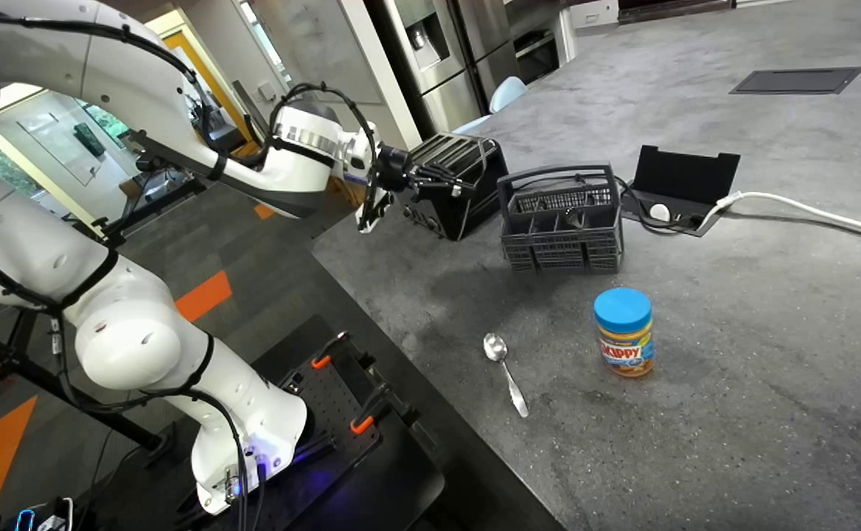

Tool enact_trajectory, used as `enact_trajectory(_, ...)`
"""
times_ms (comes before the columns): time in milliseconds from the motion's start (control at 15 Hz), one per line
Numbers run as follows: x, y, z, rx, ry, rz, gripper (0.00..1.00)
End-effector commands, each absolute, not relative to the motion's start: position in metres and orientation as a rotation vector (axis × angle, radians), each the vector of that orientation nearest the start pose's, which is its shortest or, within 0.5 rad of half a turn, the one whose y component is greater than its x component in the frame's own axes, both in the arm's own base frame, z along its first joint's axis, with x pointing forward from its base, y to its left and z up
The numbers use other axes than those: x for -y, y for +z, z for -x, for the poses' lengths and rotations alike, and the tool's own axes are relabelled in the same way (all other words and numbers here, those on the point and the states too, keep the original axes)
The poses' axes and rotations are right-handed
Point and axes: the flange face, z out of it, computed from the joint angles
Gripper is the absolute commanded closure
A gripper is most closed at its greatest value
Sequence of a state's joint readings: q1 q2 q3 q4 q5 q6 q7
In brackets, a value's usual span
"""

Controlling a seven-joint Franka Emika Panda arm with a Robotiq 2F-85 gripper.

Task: Put the fork in the cutlery stand

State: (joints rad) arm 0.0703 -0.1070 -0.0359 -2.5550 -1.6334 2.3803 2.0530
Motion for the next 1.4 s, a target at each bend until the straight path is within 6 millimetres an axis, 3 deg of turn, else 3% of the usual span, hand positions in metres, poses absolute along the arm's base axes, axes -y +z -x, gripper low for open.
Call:
enact_trajectory(0,-0.002,0.308,-0.457,0.774,1.232,-2.157,0.98)
enact_trajectory(533,0.009,0.28,-0.466,0.79,1.476,-2.112,0.98)
enact_trajectory(733,0.017,0.266,-0.467,0.794,1.487,-2.132,0.98)
enact_trajectory(800,0.011,0.271,-0.46,0.784,1.456,-2.144,0.93)
enact_trajectory(1000,0.016,0.263,-0.462,0.786,1.445,-2.146,0.93)
enact_trajectory(1067,0.016,0.263,-0.462,0.787,1.446,-2.145,0.98)
enact_trajectory(1333,0.003,0.264,-0.463,0.723,1.563,-2.001,0.98)
